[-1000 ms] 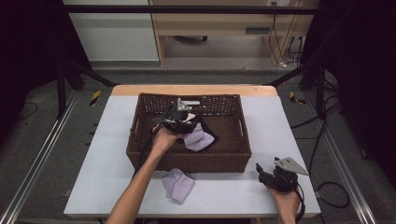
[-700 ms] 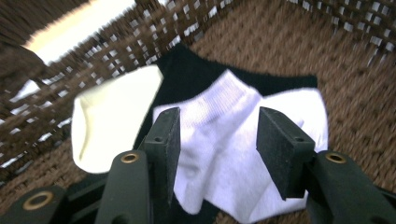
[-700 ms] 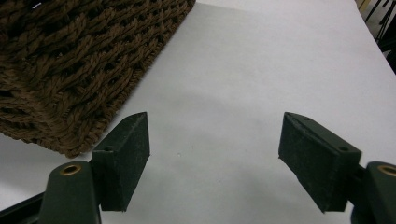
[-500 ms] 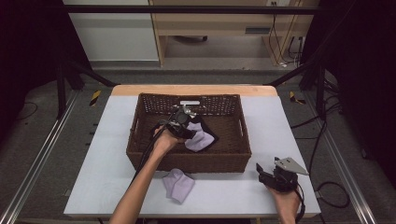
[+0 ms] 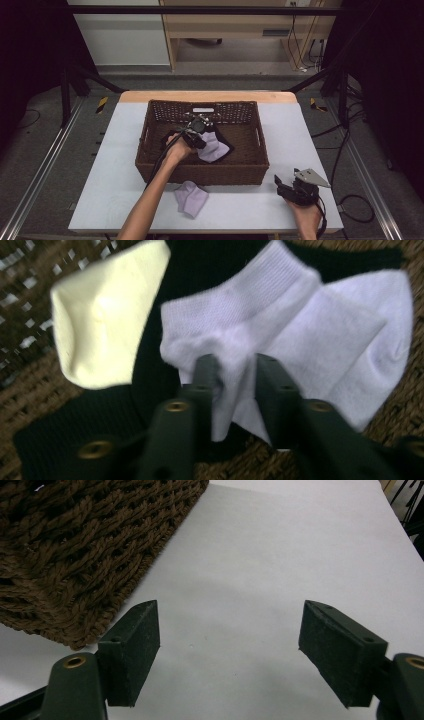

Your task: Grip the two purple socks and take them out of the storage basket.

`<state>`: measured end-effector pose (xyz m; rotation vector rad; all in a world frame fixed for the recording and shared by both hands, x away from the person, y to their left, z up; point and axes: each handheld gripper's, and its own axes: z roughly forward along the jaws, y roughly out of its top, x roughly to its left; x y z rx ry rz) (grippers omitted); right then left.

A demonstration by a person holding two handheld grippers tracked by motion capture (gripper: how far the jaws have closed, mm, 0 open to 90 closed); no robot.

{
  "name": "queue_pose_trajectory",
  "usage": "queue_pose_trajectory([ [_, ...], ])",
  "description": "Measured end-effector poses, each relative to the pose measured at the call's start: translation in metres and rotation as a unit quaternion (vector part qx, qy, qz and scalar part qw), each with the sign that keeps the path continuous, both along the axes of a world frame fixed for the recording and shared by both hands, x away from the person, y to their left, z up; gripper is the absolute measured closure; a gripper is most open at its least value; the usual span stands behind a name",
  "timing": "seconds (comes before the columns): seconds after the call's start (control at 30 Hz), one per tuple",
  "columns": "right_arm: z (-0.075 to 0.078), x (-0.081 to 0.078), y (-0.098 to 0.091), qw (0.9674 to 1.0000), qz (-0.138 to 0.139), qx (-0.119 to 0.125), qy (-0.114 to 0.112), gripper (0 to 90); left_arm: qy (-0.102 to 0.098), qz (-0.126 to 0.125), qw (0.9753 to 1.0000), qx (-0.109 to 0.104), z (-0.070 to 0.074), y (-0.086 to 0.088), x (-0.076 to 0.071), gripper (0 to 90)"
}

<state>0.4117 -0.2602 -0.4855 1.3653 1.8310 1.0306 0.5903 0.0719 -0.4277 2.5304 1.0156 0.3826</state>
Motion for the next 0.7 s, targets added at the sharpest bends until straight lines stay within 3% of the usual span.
queue_pose_trajectory([
  [0.03,0.0000,0.0000,0.0000,1.0000,0.000,0.000,0.000,24.6,0.005,0.003,1.0000,-0.002,-0.0002,0.0004,0.0006,75.2],
  [0.07,0.0001,-0.0001,0.0001,1.0000,0.000,-0.001,0.000,24.7,0.011,0.005,0.9999,-0.005,0.0001,0.0009,0.0009,82.5],
  [0.17,0.0000,0.0000,0.0000,1.0000,0.000,0.000,0.000,24.6,0.022,0.001,0.9997,-0.008,0.0006,0.0018,0.0010,84.5],
  [0.23,0.0002,-0.0007,0.0000,1.0000,-0.001,0.001,-0.001,24.6,0.018,0.007,0.9996,-0.019,0.0013,0.0027,0.0008,84.1],
  [0.37,0.0002,-0.0007,-0.0003,1.0000,-0.002,0.001,-0.002,24.6,0.011,0.008,0.9996,-0.025,0.0017,0.0028,0.0009,77.1],
  [0.43,0.0002,-0.0006,-0.0001,1.0000,-0.001,0.001,-0.001,24.7,0.004,0.003,0.9996,-0.028,0.0009,0.0018,0.0012,60.4],
  [0.47,0.0001,-0.0001,-0.0003,1.0000,-0.002,0.002,0.000,24.7,0.003,0.003,0.9996,-0.029,0.0006,0.0013,0.0013,55.0],
  [0.5,0.0001,-0.0001,-0.0003,1.0000,-0.002,0.002,0.000,24.7,0.000,0.003,0.9997,-0.026,0.0003,0.0009,0.0012,55.0],
  [0.57,0.0002,-0.0002,-0.0004,1.0000,-0.002,0.002,0.000,24.7,0.003,0.003,0.9998,-0.021,-0.0001,0.0005,0.0013,57.0],
  [0.7,0.0001,-0.0008,0.0002,1.0000,-0.001,0.000,-0.002,24.8,0.023,0.010,0.9996,-0.009,-0.0011,0.0004,0.0026,77.4],
])
